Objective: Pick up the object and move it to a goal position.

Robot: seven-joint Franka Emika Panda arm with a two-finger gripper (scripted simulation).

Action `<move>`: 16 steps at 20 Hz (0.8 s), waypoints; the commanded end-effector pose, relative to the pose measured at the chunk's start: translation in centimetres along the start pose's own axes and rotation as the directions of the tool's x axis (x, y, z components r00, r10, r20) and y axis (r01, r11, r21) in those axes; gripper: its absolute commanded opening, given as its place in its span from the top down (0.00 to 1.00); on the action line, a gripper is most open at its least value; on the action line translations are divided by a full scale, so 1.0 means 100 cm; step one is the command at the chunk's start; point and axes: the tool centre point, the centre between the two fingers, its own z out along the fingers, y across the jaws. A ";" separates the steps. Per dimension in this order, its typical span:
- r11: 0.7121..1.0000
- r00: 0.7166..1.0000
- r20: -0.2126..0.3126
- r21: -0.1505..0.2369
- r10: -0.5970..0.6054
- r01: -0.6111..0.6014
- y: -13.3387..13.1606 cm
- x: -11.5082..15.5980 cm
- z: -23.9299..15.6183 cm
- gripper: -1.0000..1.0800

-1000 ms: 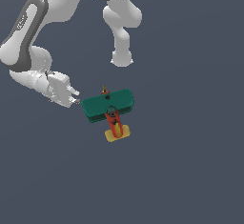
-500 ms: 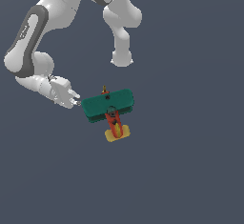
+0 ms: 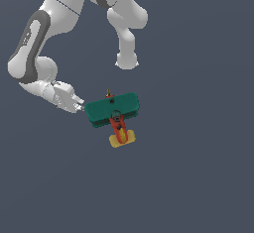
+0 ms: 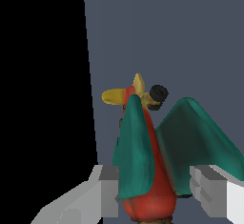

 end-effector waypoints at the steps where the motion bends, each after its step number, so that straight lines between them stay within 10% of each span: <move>1: 1.000 1.000 0.001 0.000 -0.002 0.002 -0.001 0.000 0.000 0.38; 16: 1.000 1.000 0.027 -0.003 -0.011 0.012 -0.005 0.000 0.019 0.38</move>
